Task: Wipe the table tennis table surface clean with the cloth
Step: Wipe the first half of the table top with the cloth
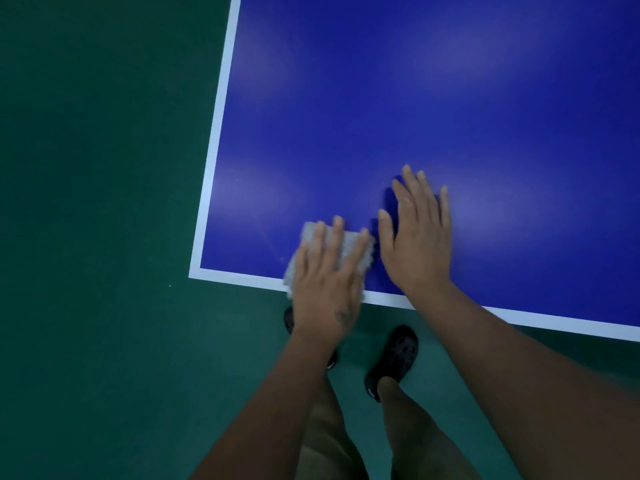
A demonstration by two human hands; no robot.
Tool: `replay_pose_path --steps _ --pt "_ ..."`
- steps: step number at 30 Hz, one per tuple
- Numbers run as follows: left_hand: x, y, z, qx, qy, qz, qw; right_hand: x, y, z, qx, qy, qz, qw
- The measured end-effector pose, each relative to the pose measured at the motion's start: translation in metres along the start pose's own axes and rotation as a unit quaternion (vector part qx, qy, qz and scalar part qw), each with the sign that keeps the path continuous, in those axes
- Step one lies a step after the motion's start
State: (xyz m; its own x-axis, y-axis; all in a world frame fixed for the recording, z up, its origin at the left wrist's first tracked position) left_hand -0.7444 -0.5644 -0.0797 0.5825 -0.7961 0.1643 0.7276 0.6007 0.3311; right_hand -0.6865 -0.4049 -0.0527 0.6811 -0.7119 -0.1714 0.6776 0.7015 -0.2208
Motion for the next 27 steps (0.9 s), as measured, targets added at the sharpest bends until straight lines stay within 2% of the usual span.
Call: replay_pose_path --steps 3,5,6,9,13,15,17,19,21,23,27 --pt "-0.009 -0.088 0.034 0.017 0.069 0.143 0.987 -0.020 -0.023 -0.014 0.018 -0.017 0.022 0.999" --pt "-0.012 -0.140 0.052 0.009 0.078 0.223 0.972 -0.033 -0.034 -0.022 0.035 -0.020 0.024 0.999" --pt "-0.014 -0.155 0.057 0.008 0.078 0.237 0.968 -0.037 -0.038 -0.026 0.041 -0.021 0.018 0.999" --pt "-0.013 -0.155 0.054 0.006 0.059 0.204 0.977 -0.039 -0.049 -0.038 0.064 -0.053 0.004 0.997" --pt "0.001 -0.103 0.035 0.012 0.013 0.070 0.997 -0.040 -0.053 -0.043 0.079 -0.063 0.010 0.995" --pt "0.001 -0.102 0.037 0.009 0.002 0.012 1.000 -0.040 -0.052 -0.041 0.080 -0.052 0.009 0.995" --pt "-0.010 -0.131 0.048 0.003 0.018 0.036 0.999 -0.041 -0.053 -0.041 0.080 -0.050 0.009 0.995" --pt "-0.021 -0.169 0.060 0.011 0.053 0.126 0.991 -0.040 -0.054 -0.042 0.082 -0.053 0.007 0.995" --pt "-0.024 -0.180 0.066 0.020 0.073 0.176 0.981 -0.041 -0.054 -0.041 0.083 -0.053 0.007 0.995" --pt "-0.026 -0.159 0.061 0.021 0.067 0.155 0.985 -0.041 -0.055 -0.041 0.082 -0.050 0.007 0.995" --pt "-0.024 -0.089 0.039 0.018 0.016 0.020 0.999 -0.041 -0.055 -0.042 0.082 -0.037 0.009 0.996"
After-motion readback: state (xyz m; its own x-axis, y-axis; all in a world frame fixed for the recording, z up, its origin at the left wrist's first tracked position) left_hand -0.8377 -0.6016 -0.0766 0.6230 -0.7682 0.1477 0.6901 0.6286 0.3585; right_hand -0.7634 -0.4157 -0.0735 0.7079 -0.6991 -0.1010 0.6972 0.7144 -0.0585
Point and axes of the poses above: each hand's wrist, its own x-axis away from the middle knuckle, its own z-axis out of the back of the hand, y = z × x, the point moved 6 cm from there along -x, towards the middle knuckle, and after that the axes turned 9 degrees about x, right-handed, at the moved point
